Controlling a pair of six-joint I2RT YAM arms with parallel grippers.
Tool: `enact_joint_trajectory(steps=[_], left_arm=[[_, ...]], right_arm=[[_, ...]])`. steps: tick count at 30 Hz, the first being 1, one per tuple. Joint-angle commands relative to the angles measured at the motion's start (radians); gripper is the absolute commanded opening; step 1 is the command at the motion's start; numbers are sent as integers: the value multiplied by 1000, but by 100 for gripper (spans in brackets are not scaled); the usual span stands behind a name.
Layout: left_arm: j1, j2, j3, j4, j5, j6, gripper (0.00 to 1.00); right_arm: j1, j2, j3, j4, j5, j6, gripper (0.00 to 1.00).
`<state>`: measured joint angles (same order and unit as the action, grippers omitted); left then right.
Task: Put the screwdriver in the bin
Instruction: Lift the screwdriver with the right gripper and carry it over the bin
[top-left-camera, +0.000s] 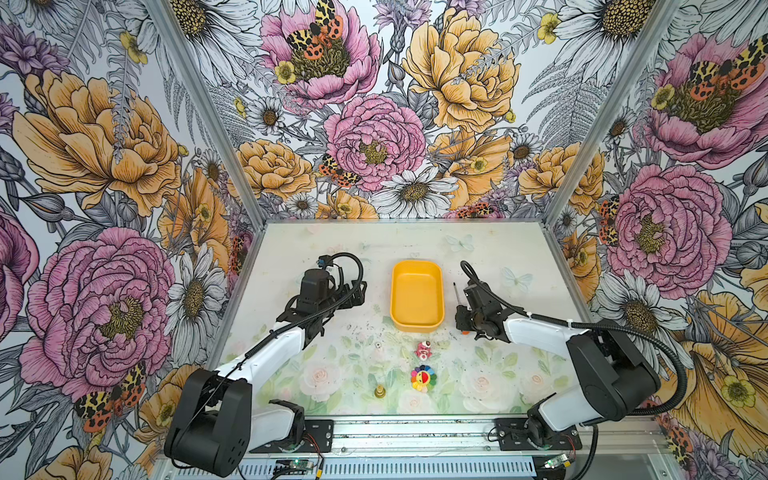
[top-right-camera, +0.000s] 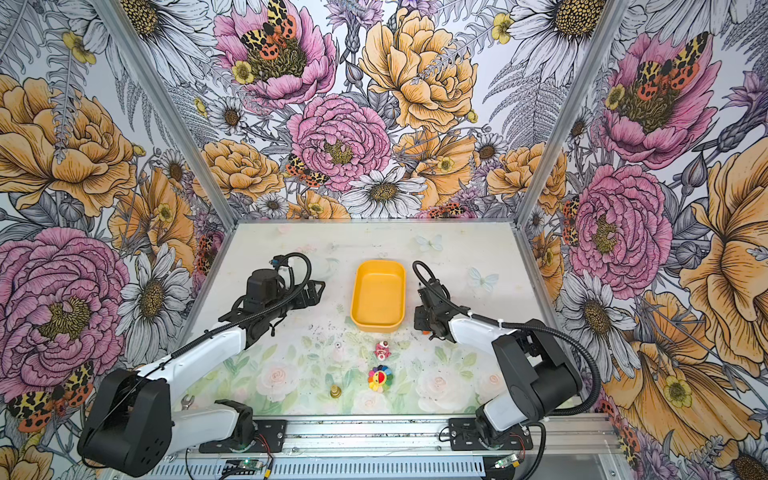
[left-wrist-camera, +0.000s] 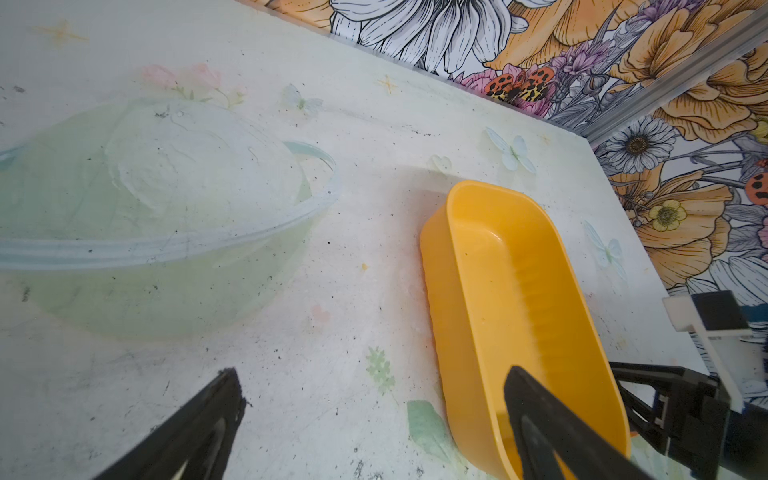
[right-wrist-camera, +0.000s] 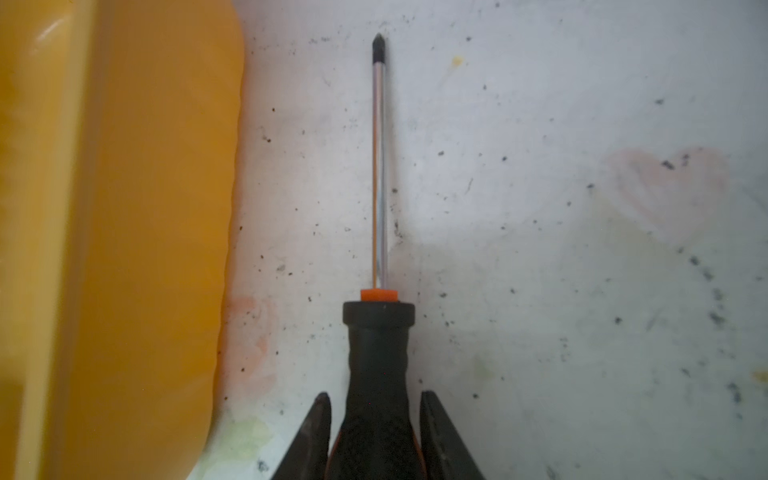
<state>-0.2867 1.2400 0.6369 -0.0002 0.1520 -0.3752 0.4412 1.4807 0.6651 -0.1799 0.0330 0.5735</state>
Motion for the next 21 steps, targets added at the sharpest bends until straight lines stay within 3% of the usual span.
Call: enact_joint_trajectory(steps=[1, 11, 16, 21], left_arm=[[4, 10, 27, 2, 27, 17, 99], [4, 16, 27, 7, 27, 15, 99], [3, 17, 29, 9, 29, 7, 99], [0, 7, 27, 8, 28, 4, 99]], right_arm=[[-27, -133, -22, -2, -9, 86, 0], [-66, -453, -12, 0, 19, 269, 0], [5, -480, 63, 0, 79, 310, 0], [110, -409, 149, 18, 146, 323, 0]])
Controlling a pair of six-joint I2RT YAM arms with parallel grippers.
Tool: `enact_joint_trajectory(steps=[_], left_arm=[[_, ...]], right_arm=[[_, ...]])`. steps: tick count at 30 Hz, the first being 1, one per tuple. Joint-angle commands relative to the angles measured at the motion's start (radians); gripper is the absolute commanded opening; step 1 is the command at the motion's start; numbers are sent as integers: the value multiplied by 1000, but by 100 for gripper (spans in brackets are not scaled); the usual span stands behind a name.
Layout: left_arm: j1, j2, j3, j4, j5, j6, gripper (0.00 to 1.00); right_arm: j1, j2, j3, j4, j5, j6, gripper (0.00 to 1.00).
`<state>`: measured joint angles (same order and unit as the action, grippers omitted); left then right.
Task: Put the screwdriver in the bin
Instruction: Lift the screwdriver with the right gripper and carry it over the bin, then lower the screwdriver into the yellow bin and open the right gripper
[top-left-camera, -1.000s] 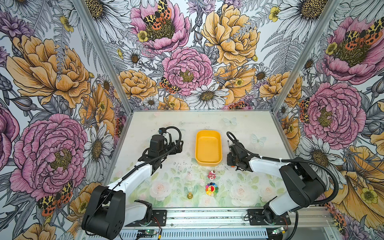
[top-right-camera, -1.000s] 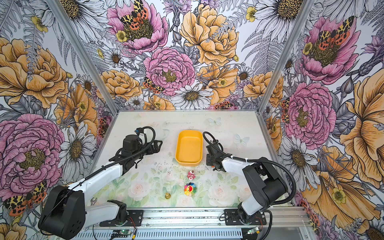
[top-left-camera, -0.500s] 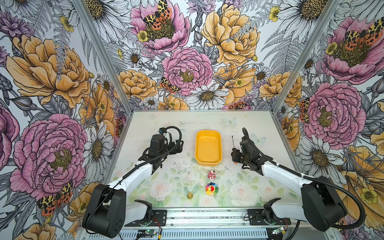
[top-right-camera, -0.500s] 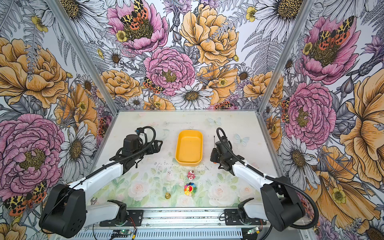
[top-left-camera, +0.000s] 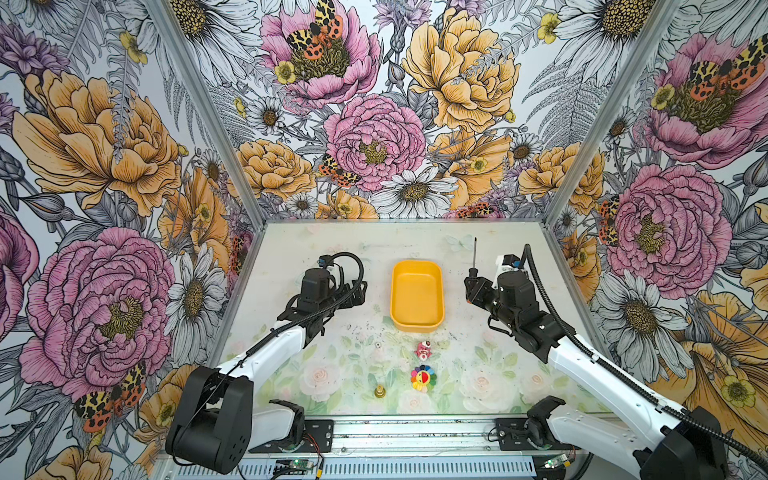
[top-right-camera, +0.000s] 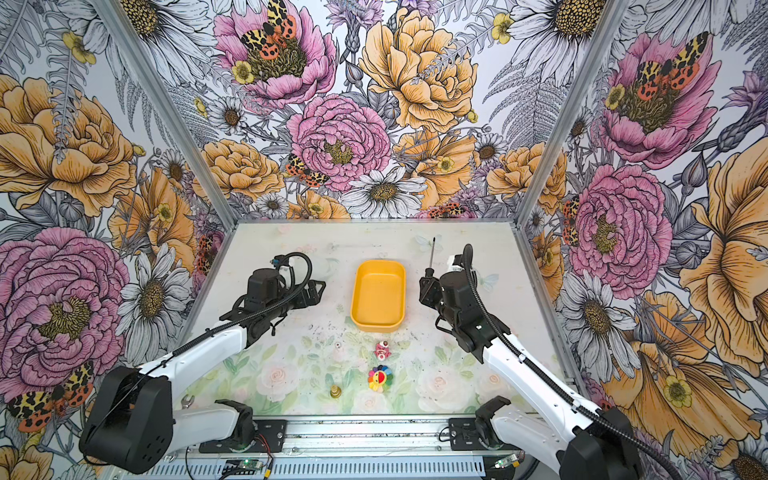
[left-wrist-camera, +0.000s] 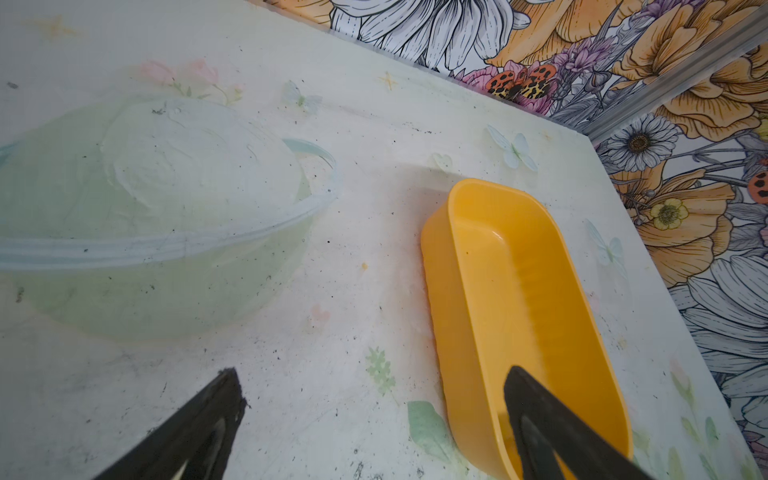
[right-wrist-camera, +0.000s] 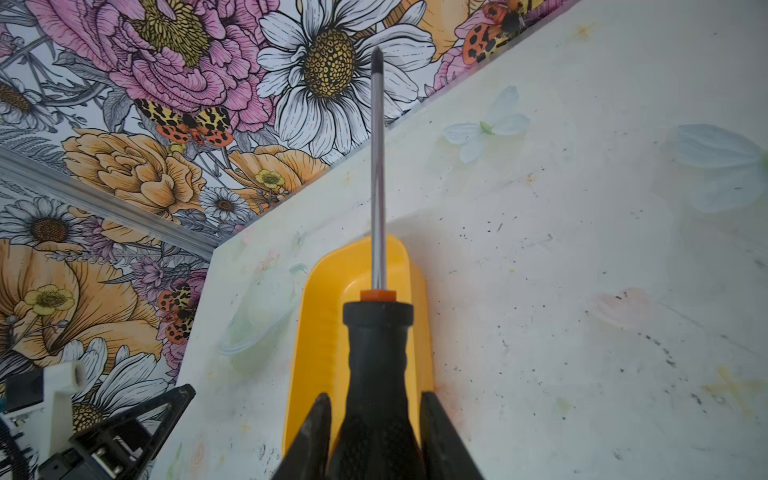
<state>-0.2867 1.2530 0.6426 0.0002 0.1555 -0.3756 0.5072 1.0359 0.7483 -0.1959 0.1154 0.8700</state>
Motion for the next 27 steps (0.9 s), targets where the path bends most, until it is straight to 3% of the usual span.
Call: enact_joint_trajectory(steps=[1, 13, 21, 27], left_arm=[[-1, -8, 19, 8, 26, 5, 99], [2, -2, 20, 8, 25, 8, 99], [3, -23, 15, 0, 18, 13, 99], [4, -17, 17, 0, 21, 13, 99]], right_arm=[[62, 65, 81, 44, 64, 27, 0], [218, 417, 274, 47, 91, 63, 0], [269, 533, 304, 12, 186, 136, 0], [273, 605, 334, -33, 170, 144, 0]])
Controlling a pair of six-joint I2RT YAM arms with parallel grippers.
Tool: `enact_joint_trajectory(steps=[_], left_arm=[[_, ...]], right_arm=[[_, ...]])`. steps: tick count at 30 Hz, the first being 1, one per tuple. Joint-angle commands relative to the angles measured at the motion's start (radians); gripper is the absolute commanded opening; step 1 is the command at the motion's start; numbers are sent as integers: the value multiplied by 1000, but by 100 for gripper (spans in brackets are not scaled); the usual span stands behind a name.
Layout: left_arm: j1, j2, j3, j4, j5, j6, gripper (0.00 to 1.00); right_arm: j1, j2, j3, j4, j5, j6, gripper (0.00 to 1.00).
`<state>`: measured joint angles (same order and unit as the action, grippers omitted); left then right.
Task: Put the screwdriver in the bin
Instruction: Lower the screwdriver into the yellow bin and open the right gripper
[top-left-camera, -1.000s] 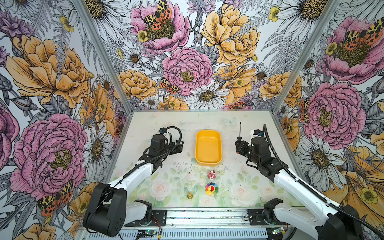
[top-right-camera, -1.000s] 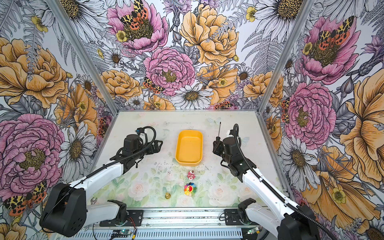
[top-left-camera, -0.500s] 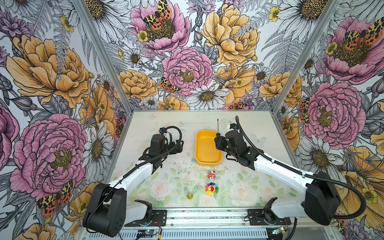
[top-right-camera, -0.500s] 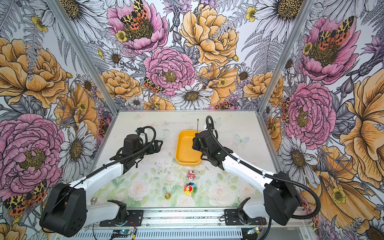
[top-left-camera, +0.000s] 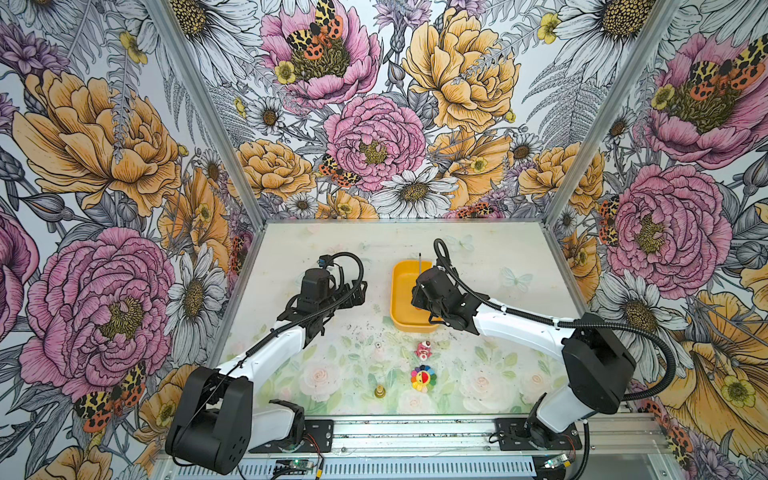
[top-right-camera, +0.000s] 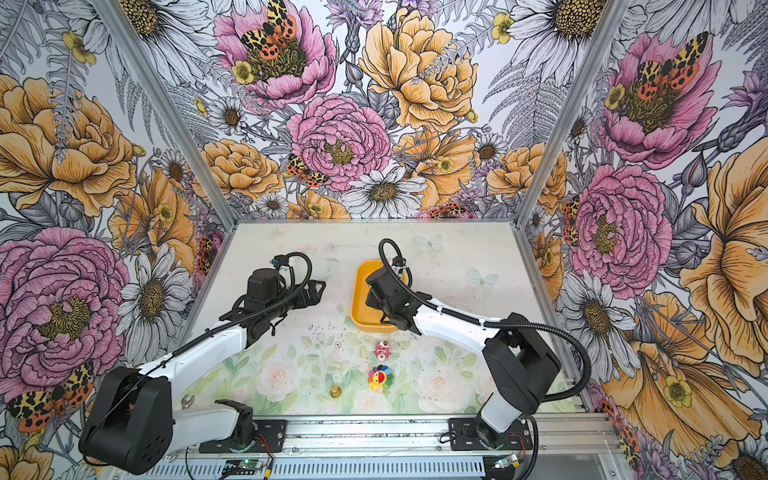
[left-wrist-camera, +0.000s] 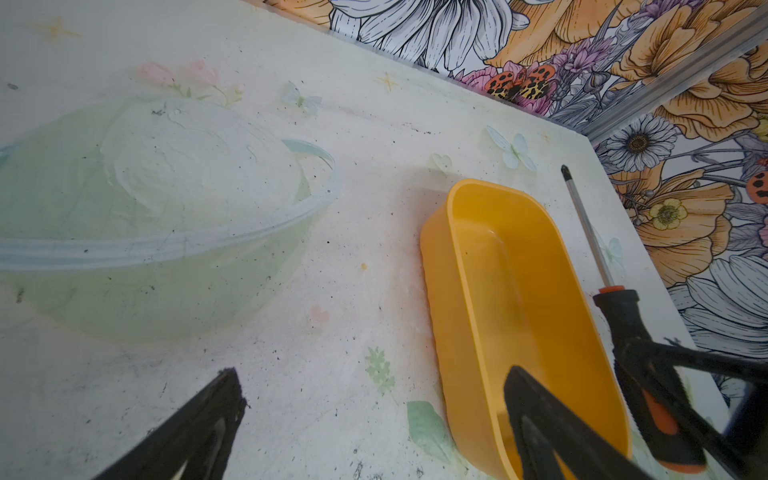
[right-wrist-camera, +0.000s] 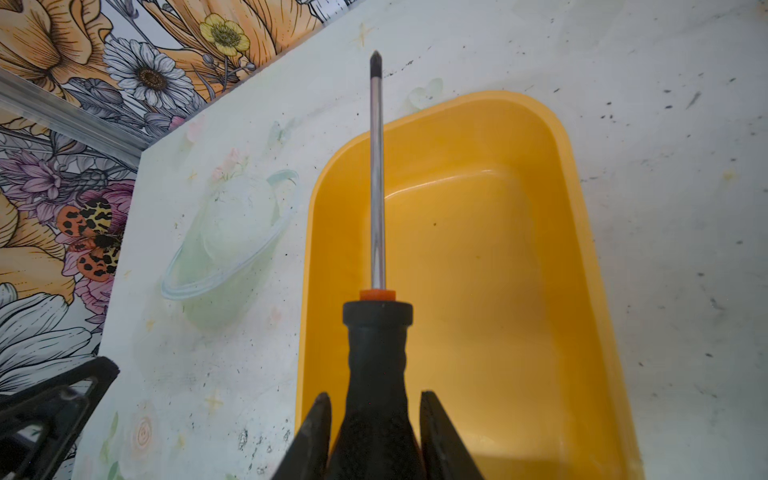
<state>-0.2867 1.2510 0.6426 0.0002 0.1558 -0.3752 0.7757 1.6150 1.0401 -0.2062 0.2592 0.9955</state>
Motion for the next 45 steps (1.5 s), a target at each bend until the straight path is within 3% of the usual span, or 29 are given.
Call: enact_joint_trajectory(steps=[1, 31, 45], left_arm=[[4, -15, 17, 0, 22, 12, 99], [9, -16, 15, -15, 19, 25, 99], [16, -6, 14, -15, 20, 31, 99]], right_arm=[[4, 34, 46, -27, 24, 19, 0], [4, 221, 102, -70, 41, 7, 0], [-1, 272, 141, -89, 29, -58, 0]])
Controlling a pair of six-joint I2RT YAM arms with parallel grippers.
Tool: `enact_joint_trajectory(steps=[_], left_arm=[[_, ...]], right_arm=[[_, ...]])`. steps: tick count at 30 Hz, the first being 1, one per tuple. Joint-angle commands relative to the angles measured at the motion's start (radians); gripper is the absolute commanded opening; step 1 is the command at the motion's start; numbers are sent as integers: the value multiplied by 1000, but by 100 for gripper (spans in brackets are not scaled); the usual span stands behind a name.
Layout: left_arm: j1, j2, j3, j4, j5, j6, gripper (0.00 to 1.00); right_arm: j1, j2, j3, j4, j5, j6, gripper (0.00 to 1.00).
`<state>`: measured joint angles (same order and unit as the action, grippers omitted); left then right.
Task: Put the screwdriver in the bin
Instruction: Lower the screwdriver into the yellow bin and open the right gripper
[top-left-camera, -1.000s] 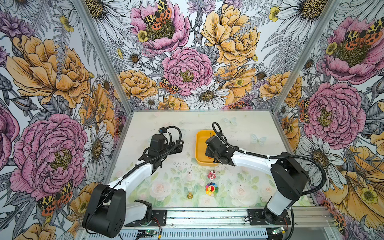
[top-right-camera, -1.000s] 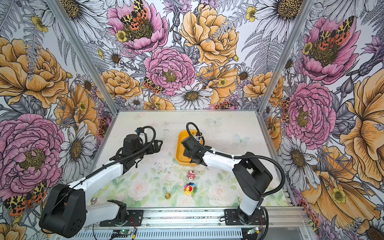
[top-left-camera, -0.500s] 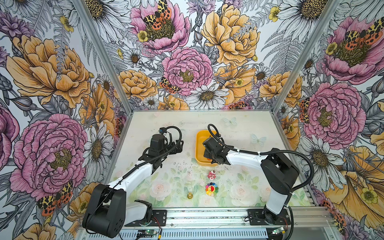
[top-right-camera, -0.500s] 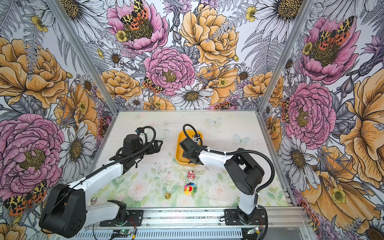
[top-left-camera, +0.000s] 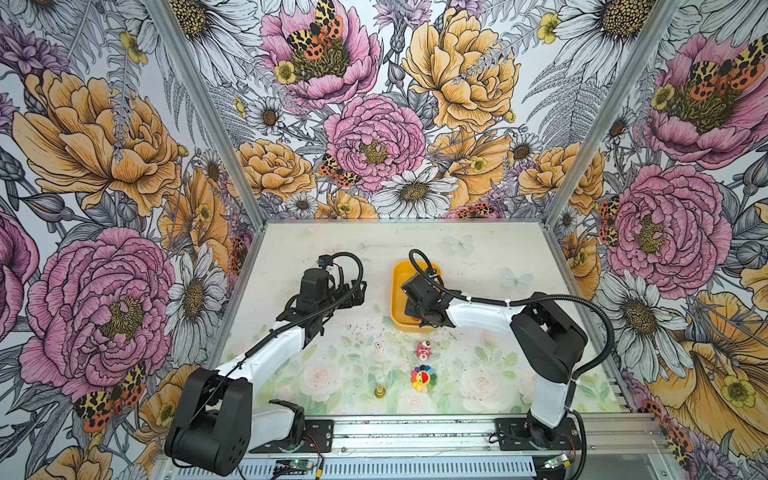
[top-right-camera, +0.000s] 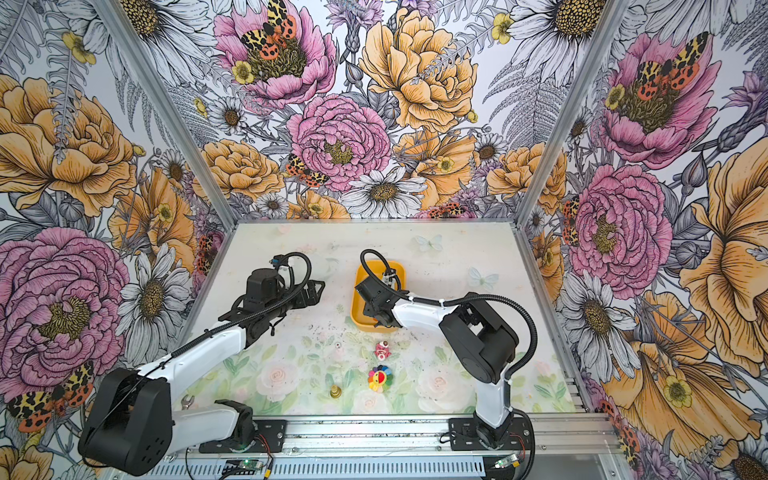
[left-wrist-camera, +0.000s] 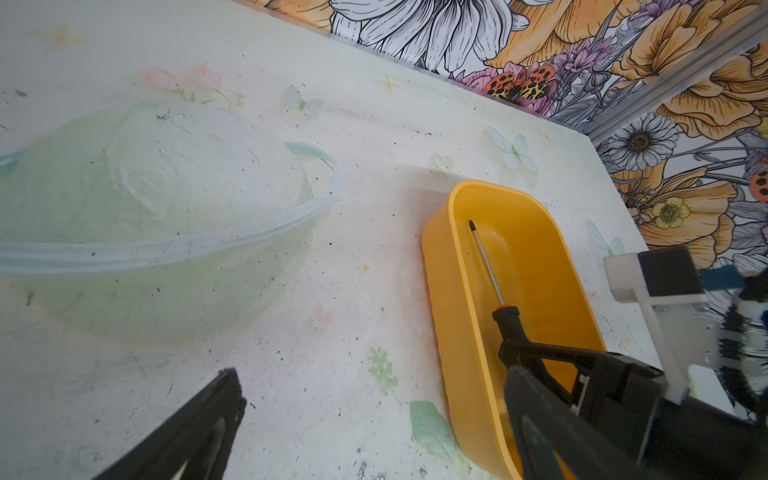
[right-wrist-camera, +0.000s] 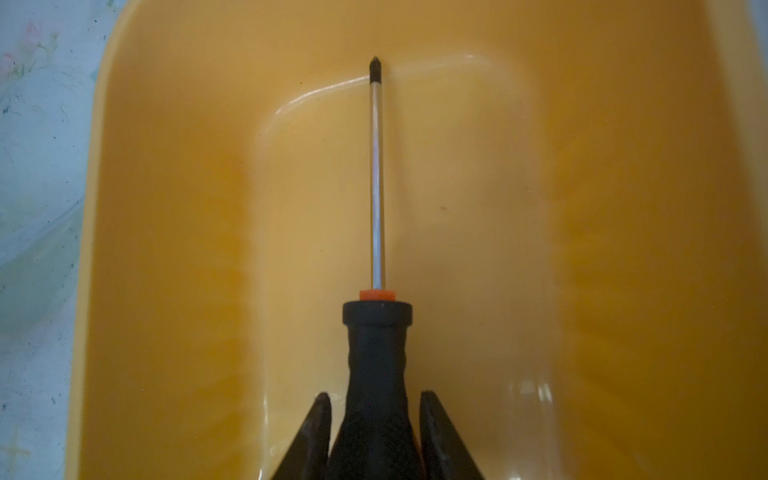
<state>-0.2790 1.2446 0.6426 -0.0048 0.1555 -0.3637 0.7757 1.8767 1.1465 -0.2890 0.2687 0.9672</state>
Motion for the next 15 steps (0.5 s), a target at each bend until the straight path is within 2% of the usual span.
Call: enact_joint_trajectory(steps=[1, 5, 15], left_arm=[[9, 0, 14, -11, 21, 19, 99], [11, 1, 14, -9, 21, 21, 99], [12, 16, 22, -6, 31, 21, 99]], right_arm=[[0, 11, 36, -9, 21, -31, 0], [-4, 16, 38, -17, 23, -33, 0], [-18, 34, 50, -40, 9, -30, 19]])
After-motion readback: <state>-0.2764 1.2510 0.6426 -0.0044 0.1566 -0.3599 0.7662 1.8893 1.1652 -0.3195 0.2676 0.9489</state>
